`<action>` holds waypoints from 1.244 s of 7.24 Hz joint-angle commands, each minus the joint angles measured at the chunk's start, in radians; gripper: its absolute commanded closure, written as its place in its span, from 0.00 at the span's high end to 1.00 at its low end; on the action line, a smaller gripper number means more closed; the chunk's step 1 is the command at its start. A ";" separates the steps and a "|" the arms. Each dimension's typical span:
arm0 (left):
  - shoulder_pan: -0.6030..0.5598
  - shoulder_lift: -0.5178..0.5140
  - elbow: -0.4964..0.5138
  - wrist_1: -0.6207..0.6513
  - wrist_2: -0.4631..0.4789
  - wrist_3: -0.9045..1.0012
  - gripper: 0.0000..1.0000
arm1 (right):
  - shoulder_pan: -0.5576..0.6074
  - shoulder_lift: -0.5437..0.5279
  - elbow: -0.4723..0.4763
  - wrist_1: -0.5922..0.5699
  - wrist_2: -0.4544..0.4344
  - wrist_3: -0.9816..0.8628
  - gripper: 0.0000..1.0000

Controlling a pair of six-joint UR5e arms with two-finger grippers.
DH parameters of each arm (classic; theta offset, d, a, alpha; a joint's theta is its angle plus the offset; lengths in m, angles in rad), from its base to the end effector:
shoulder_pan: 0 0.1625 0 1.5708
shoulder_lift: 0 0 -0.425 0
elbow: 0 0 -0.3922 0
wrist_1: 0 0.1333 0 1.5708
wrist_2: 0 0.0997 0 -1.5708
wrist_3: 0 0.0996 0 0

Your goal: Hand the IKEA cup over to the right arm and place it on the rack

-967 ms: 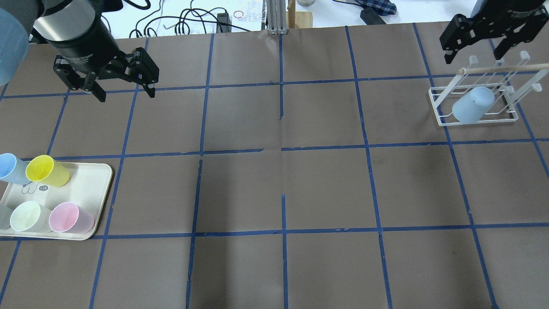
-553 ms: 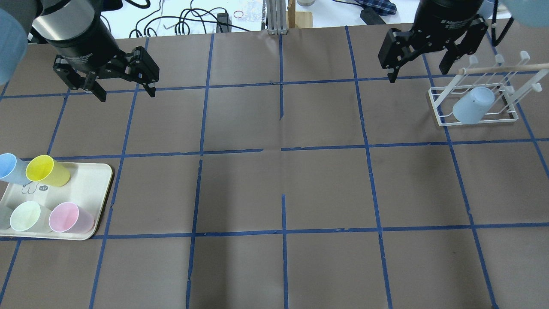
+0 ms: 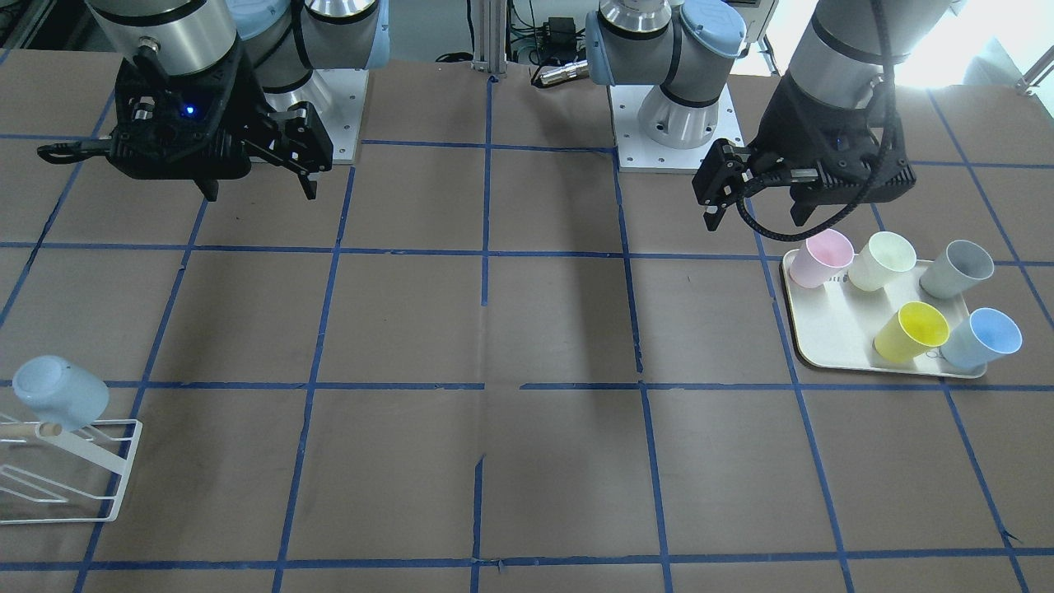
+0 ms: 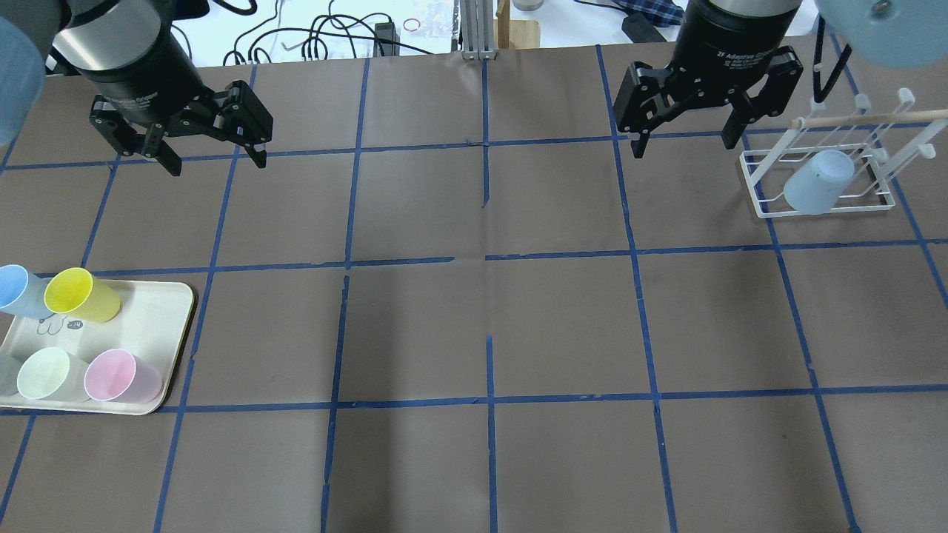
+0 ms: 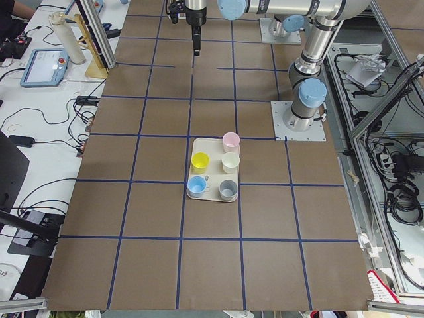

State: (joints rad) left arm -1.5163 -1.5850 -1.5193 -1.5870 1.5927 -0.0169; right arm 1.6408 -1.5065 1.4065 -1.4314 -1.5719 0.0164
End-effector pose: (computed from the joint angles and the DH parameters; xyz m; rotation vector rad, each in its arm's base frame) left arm -0.1037 -0.5061 0.5046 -0.1117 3.1171 -0.0322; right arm 0.1688 -0.5027 0.5223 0.0841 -3.1371 -0.0617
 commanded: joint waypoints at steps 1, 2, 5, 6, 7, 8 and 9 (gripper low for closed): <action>-0.004 -0.001 -0.002 0.001 0.000 0.000 1.00 | 0.001 -0.003 0.002 -0.007 0.010 0.004 1.00; -0.004 -0.001 0.001 0.001 0.000 0.000 1.00 | 0.001 0.002 0.002 -0.014 0.013 0.004 1.00; -0.004 -0.001 0.001 0.004 0.000 0.000 1.00 | -0.001 0.003 0.002 -0.018 0.020 0.002 1.00; -0.002 -0.003 0.004 0.005 0.010 0.011 1.00 | -0.001 0.003 0.002 -0.018 0.020 0.002 1.00; -0.001 0.000 0.002 0.004 0.010 0.012 1.00 | -0.001 0.005 0.002 -0.018 0.021 0.002 1.00; -0.001 0.002 0.002 0.004 0.003 0.012 1.00 | -0.001 0.005 0.002 -0.020 0.021 0.002 1.00; -0.001 0.003 0.004 0.004 0.000 0.011 1.00 | -0.001 0.005 0.002 -0.017 0.020 0.002 1.00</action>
State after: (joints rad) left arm -1.5175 -1.5835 -1.5167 -1.5829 1.5968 -0.0056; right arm 1.6398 -1.5020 1.4082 -1.4499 -1.5514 0.0184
